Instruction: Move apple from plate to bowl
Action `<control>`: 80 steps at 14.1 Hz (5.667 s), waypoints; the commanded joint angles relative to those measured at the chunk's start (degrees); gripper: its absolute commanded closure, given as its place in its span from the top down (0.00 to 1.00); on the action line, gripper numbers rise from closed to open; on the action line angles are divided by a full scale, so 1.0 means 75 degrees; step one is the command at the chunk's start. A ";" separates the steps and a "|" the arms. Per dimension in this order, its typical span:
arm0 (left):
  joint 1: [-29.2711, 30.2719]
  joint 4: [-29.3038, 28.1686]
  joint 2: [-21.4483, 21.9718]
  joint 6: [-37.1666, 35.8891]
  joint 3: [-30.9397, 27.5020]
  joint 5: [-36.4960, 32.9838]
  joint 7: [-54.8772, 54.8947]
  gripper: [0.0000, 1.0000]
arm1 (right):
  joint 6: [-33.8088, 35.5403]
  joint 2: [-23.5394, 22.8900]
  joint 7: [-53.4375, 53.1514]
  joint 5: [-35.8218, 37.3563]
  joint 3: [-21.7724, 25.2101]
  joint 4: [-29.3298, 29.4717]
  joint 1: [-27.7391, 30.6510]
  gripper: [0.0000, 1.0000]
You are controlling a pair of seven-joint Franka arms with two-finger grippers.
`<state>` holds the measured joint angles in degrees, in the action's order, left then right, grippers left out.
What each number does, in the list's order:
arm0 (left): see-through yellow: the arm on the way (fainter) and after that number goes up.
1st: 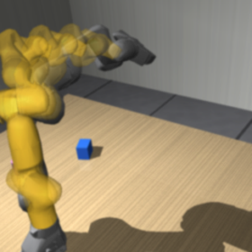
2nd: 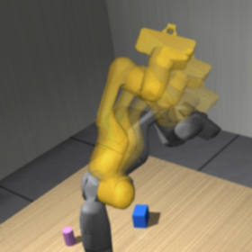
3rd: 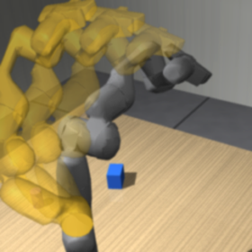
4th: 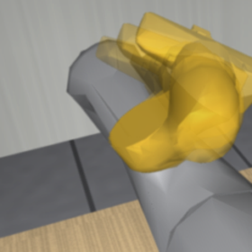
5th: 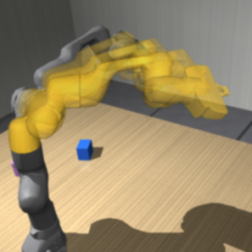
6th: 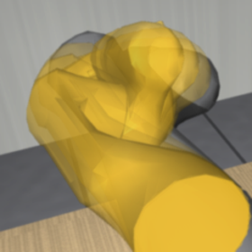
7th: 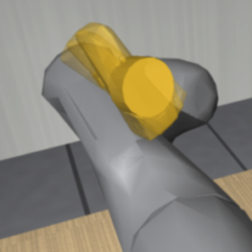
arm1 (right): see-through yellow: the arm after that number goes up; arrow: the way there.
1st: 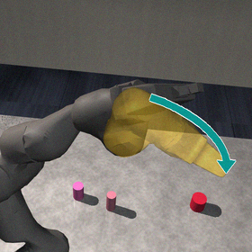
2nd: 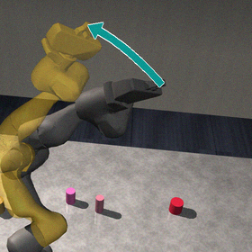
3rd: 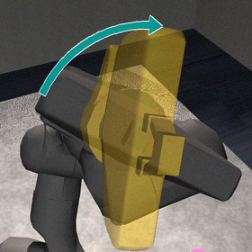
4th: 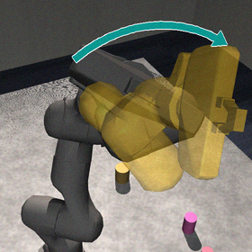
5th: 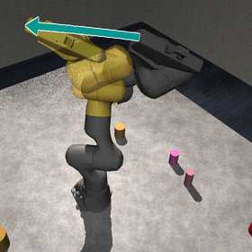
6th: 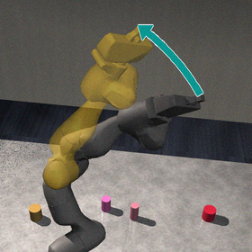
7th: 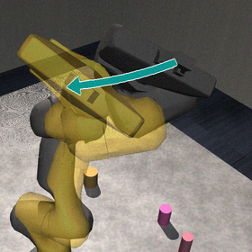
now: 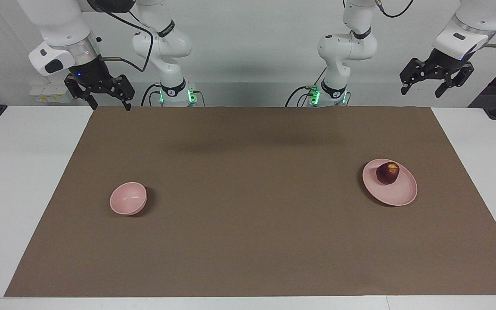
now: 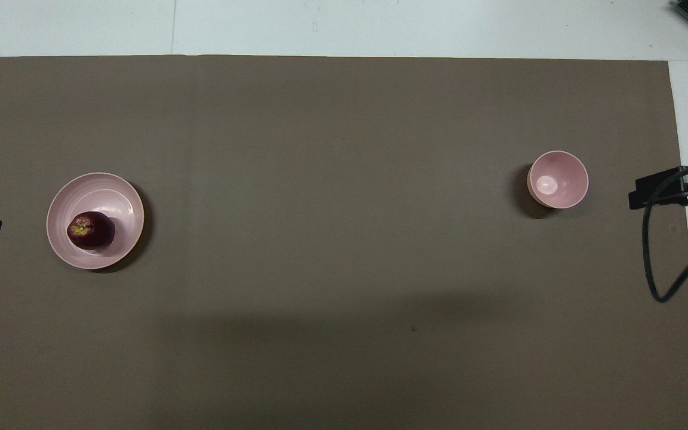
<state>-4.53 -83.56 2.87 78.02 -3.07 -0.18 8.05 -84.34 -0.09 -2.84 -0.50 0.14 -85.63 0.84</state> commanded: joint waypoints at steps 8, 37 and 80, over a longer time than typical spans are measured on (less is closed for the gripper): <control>-0.0111 -0.0261 0.0203 0.0109 0.0058 -0.0070 -0.0100 1.00 | -0.0063 -0.0012 0.0179 -0.0015 -0.0006 -0.0008 0.0029 1.00; 0.0018 -0.3364 0.0531 0.3704 -0.0456 -0.0058 0.0461 1.00 | -0.0566 0.0117 0.0144 -0.0004 -0.0042 -0.0371 0.0005 1.00; 0.0123 -0.4726 -0.0711 0.6132 0.0103 0.1862 0.0532 0.00 | -0.0496 0.0105 0.0179 -0.0004 -0.0042 -0.0312 0.0076 1.00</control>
<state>-3.47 -119.61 -3.67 126.04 -3.87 10.74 12.68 -87.14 -0.08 -2.82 -0.50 0.01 -86.98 0.91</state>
